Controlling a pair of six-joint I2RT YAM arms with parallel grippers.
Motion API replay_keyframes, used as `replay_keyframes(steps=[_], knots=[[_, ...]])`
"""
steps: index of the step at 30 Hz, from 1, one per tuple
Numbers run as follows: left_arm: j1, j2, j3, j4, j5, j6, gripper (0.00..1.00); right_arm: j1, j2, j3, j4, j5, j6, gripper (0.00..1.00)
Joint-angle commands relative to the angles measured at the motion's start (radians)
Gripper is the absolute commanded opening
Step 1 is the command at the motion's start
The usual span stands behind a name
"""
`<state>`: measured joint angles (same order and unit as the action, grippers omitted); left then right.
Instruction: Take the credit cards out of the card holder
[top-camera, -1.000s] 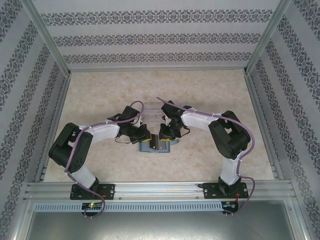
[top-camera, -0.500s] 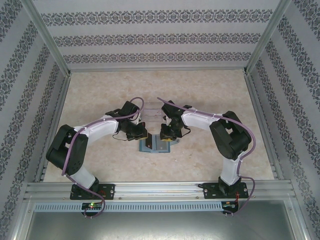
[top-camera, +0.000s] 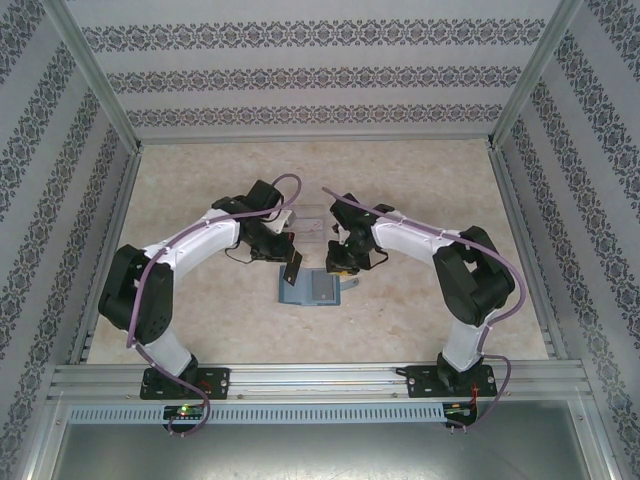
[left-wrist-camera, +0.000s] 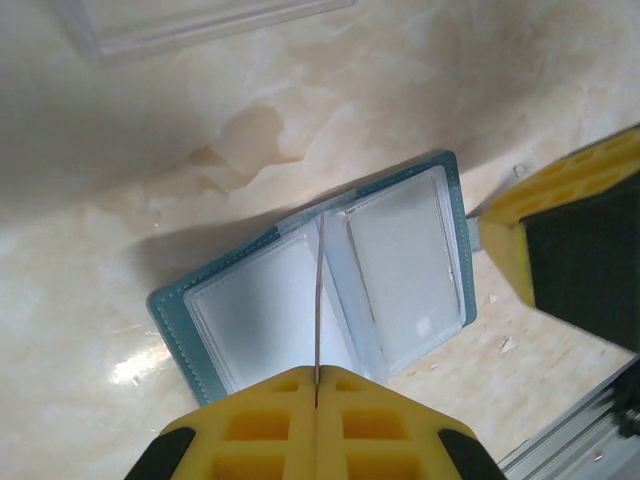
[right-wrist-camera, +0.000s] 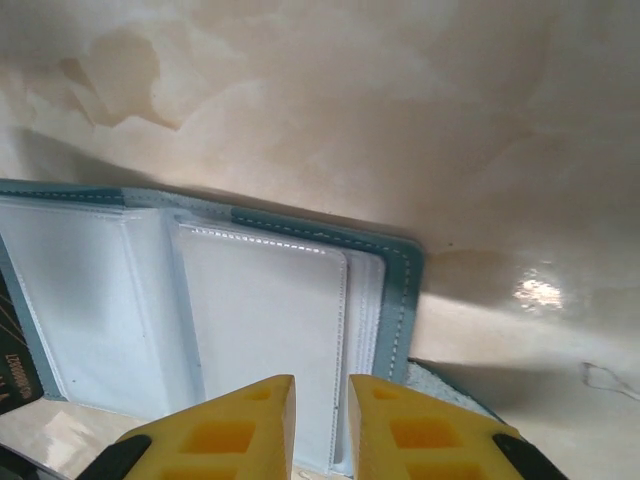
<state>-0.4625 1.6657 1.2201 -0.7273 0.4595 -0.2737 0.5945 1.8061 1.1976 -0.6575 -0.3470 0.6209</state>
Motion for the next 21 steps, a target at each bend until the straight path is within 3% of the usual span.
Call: replay_keyframes(steps=[1,7,16,21], knots=[[0.011,0.021,0.050,-0.132,-0.030,0.253,0.00,-0.024,-0.038,0.002,-0.032,0.026,-0.029,0.22],[0.011,0.082,0.149,-0.257,-0.036,0.567,0.00,-0.054,-0.064,-0.002,-0.045,0.032,-0.049,0.22],[0.001,0.166,0.315,-0.355,-0.106,0.935,0.00,-0.073,-0.083,-0.003,-0.048,0.028,-0.054,0.23],[0.002,0.201,0.416,-0.376,-0.192,1.041,0.00,-0.084,-0.098,0.009,-0.058,0.031,-0.061,0.22]])
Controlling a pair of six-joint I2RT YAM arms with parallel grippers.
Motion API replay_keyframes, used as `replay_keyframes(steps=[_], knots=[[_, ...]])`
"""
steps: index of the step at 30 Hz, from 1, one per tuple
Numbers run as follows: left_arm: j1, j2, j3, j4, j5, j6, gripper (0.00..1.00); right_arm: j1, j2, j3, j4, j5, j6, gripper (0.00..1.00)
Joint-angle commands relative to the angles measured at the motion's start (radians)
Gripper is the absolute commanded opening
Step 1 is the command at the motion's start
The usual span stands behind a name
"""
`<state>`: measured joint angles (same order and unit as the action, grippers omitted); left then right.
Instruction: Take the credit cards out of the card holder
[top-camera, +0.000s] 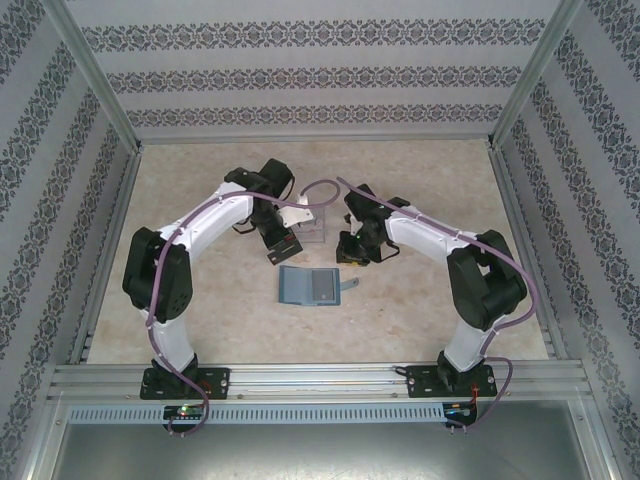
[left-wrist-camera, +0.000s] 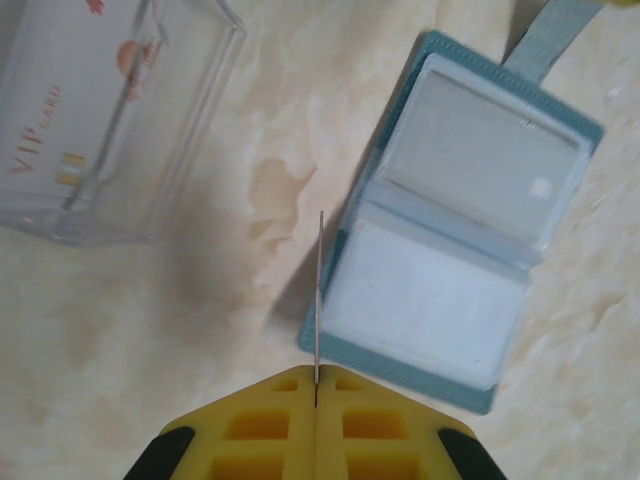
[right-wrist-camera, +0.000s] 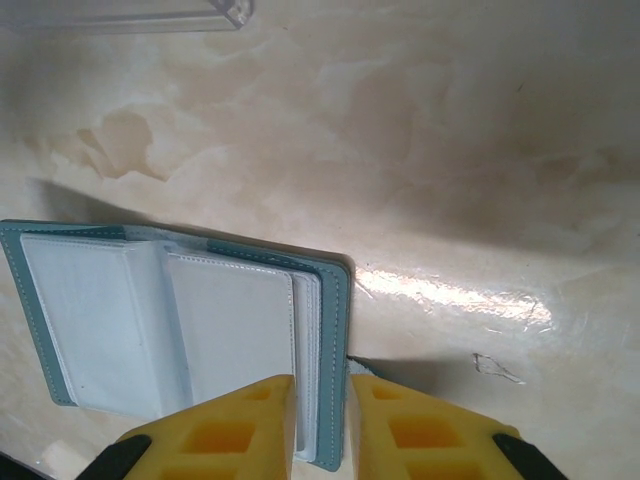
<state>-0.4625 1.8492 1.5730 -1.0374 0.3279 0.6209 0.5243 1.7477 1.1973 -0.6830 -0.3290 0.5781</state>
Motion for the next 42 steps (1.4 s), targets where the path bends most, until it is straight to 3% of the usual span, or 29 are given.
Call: replay_keyframes(steps=[1,11,15,25,42], knots=[[0.002,0.028,0.087,-0.074,-0.071,0.167,0.00,-0.016,-0.043,0.011,-0.035,0.015,-0.019,0.23],[0.004,0.185,0.360,-0.120,-0.083,0.342,0.00,-0.027,-0.077,0.004,-0.032,0.017,-0.017,0.23],[0.002,0.241,0.455,-0.098,-0.097,0.385,0.00,-0.028,-0.086,-0.002,-0.032,0.019,-0.016,0.23],[0.003,0.422,0.730,-0.230,-0.113,0.448,0.00,-0.045,-0.104,-0.033,-0.027,0.021,-0.014,0.22],[0.006,0.571,0.848,-0.281,-0.093,0.477,0.00,-0.075,-0.108,-0.059,-0.026,0.019,-0.016,0.22]])
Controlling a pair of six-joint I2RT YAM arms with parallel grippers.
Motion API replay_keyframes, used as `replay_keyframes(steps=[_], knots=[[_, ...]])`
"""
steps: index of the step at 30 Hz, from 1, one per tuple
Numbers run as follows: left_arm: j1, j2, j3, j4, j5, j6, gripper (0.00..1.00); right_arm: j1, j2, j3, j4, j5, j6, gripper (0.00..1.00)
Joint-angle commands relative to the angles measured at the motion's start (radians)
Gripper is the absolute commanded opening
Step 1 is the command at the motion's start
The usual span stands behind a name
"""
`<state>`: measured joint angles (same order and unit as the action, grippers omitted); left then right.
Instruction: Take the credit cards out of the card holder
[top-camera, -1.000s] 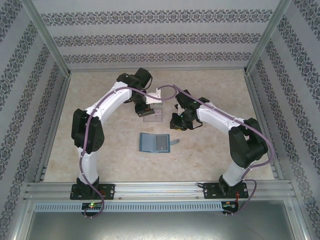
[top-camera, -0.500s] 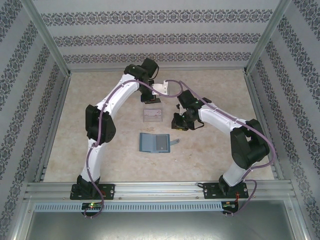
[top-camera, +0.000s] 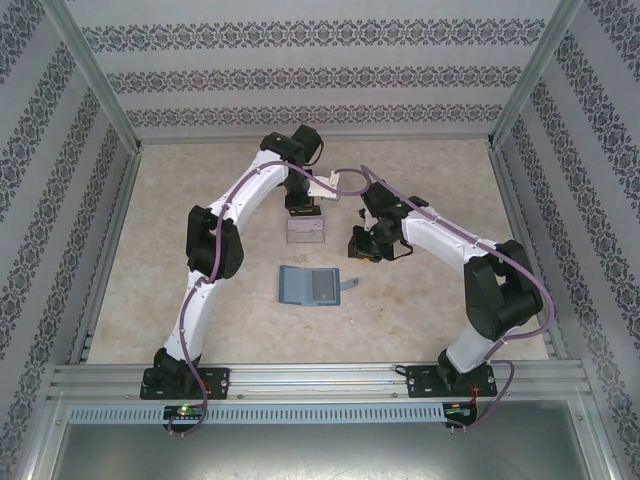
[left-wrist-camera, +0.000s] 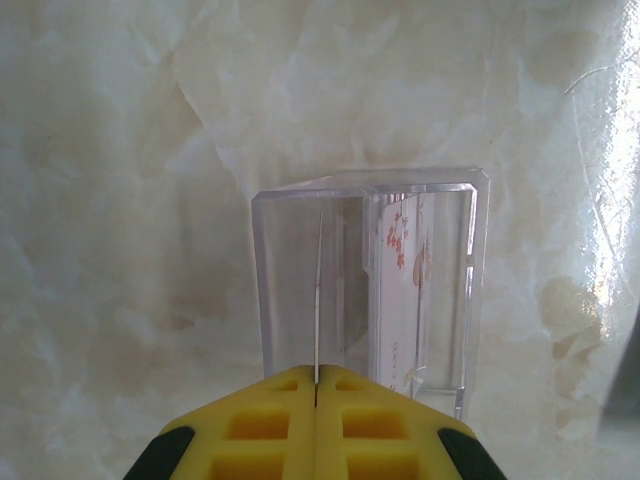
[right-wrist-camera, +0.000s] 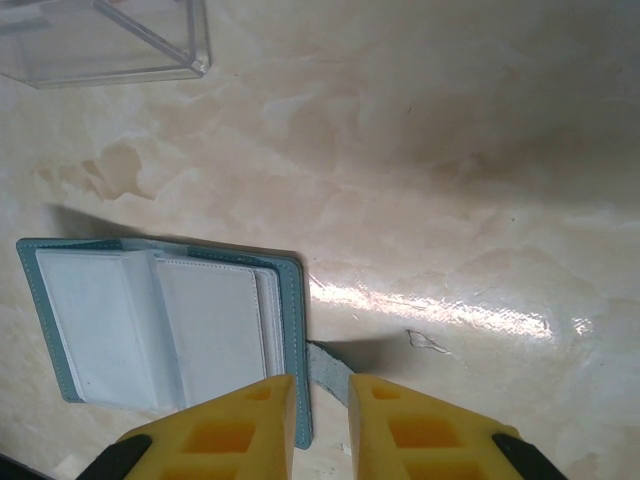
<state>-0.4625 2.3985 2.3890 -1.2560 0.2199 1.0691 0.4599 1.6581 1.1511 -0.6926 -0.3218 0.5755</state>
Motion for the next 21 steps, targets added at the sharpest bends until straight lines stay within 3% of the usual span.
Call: replay_keyframes(steps=[1,6,13,21], knots=[[0.006,0.026,0.030,-0.066,0.017,0.033,0.00,-0.010,-0.017,-0.013,-0.016,0.010,-0.013,0.22],[0.007,0.040,0.032,-0.071,0.008,0.045,0.01,-0.010,-0.007,-0.010,-0.015,0.006,-0.011,0.22],[0.010,0.050,0.032,0.016,-0.091,0.031,0.15,-0.010,-0.003,-0.006,-0.018,0.007,-0.012,0.22],[0.017,0.052,0.031,0.072,-0.131,0.029,0.18,-0.011,-0.001,-0.004,-0.017,0.006,-0.012,0.22]])
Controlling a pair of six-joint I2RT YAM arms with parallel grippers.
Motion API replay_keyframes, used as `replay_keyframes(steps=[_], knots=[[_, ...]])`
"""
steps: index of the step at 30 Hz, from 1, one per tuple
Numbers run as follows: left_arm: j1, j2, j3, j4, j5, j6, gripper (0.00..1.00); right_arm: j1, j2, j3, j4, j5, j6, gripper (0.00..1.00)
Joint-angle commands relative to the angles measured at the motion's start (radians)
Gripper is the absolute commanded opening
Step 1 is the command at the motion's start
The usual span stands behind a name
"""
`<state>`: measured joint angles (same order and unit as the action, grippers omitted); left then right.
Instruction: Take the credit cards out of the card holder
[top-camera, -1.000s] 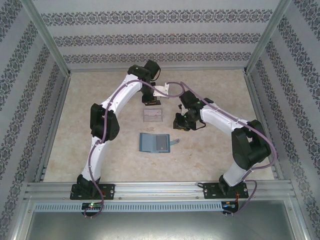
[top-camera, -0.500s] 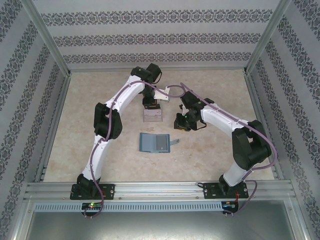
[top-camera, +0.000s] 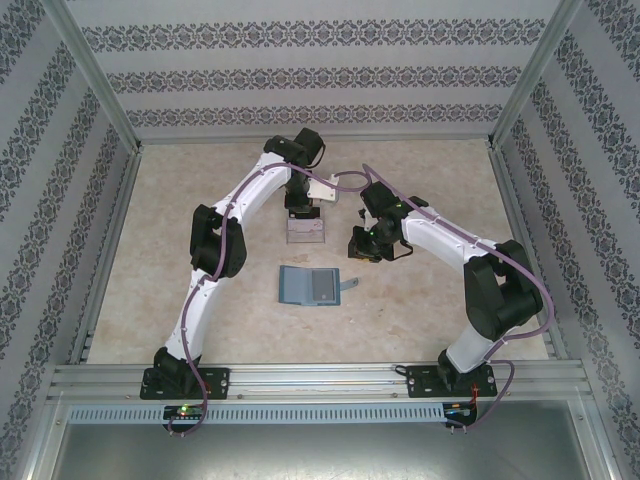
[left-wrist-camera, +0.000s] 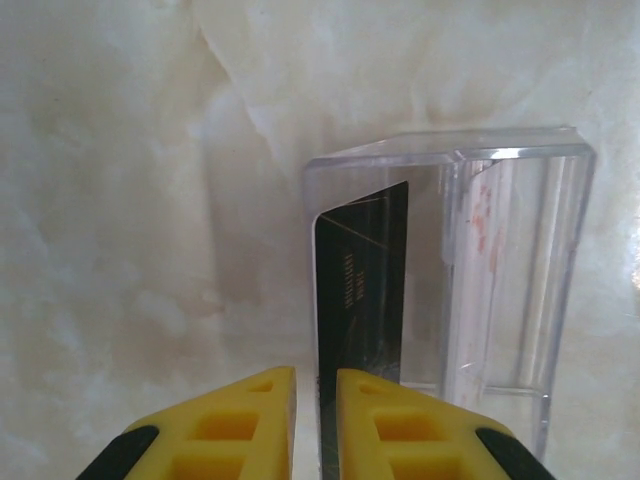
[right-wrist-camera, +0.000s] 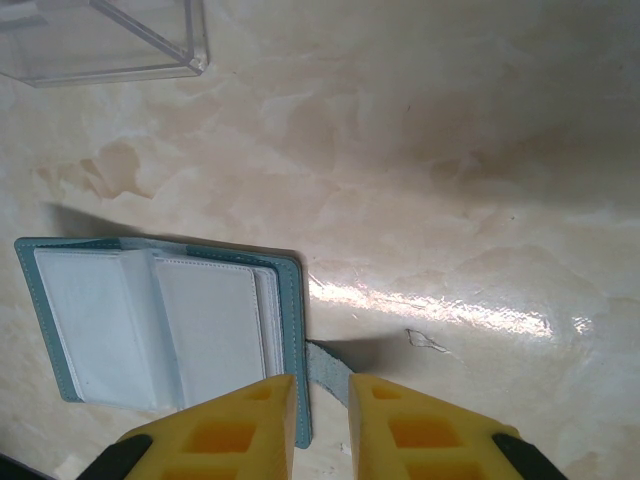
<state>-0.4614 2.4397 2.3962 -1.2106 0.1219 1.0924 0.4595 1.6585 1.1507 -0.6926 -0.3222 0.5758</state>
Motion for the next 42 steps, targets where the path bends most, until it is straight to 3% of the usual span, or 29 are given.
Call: replay_keyframes(steps=[1,8,24,42], knots=[[0.016,0.010,0.023,0.032,-0.038,0.002,0.18,-0.010,-0.002,-0.003,-0.016,0.006,-0.013,0.22],[0.019,0.009,0.019,0.063,-0.054,-0.009,0.12,-0.007,-0.003,-0.003,-0.018,0.005,-0.012,0.22],[0.018,0.021,-0.033,0.078,0.010,-0.029,0.16,-0.005,-0.020,-0.005,-0.025,0.006,-0.014,0.23],[0.014,-0.008,-0.058,0.088,0.004,-0.043,0.20,0.001,-0.048,-0.022,-0.021,0.014,-0.008,0.23]])
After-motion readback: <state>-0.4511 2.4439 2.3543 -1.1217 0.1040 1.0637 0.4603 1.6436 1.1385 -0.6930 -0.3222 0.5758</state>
